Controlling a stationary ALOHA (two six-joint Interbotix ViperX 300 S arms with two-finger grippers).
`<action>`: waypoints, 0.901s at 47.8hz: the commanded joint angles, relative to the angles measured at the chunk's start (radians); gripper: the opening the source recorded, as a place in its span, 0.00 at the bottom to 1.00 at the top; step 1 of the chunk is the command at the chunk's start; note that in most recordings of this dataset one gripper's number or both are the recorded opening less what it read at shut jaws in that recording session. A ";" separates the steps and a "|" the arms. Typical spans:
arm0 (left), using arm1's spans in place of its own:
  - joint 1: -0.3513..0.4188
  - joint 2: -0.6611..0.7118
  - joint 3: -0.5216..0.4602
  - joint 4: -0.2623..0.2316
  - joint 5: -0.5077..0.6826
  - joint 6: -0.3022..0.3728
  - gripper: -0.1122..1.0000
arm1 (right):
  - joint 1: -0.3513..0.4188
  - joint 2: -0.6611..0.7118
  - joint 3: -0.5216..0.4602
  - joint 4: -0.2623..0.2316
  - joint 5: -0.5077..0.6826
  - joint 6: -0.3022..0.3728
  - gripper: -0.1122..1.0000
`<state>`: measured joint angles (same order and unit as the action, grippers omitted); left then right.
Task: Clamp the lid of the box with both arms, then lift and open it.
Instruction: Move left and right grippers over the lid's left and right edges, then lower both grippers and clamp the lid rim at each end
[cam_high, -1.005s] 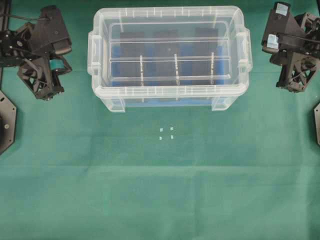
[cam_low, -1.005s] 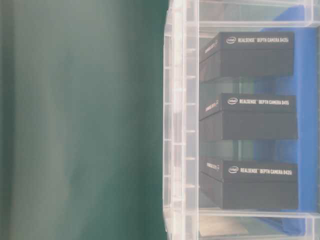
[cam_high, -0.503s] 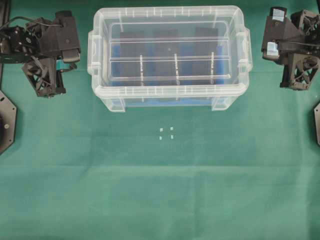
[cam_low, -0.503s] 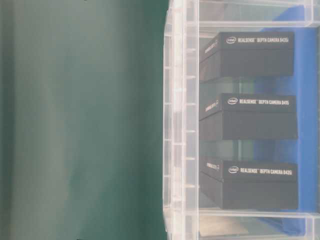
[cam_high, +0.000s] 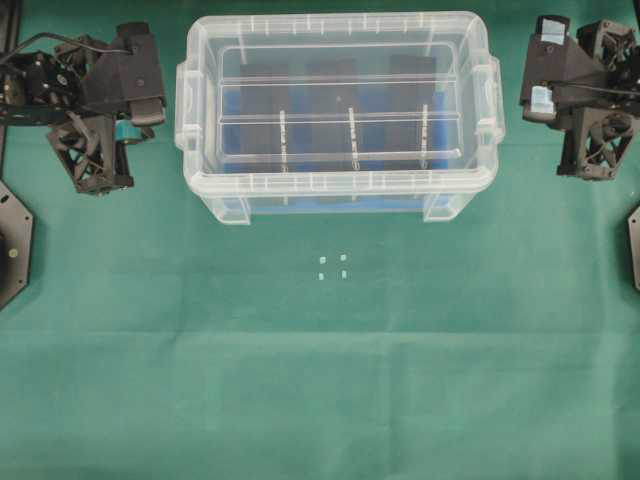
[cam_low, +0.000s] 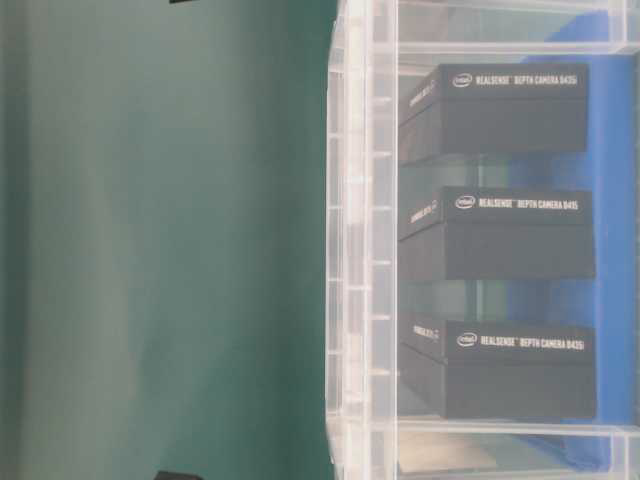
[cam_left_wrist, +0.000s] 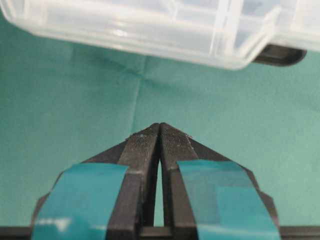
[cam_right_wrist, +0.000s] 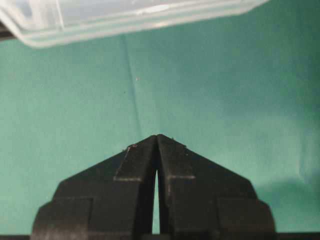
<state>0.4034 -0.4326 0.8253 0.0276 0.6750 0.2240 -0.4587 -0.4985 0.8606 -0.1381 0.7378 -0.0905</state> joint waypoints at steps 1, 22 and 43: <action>0.002 0.011 -0.040 0.002 -0.003 0.009 0.11 | 0.000 0.015 -0.035 -0.003 -0.014 -0.003 0.10; -0.005 0.127 -0.126 -0.002 0.008 0.069 0.11 | 0.012 0.118 -0.104 -0.003 -0.046 -0.018 0.10; -0.017 0.184 -0.189 -0.002 0.023 0.118 0.11 | 0.041 0.195 -0.167 -0.003 -0.086 -0.040 0.10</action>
<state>0.4034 -0.2546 0.6872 0.0307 0.7118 0.3421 -0.4357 -0.3037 0.7409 -0.1442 0.6719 -0.1335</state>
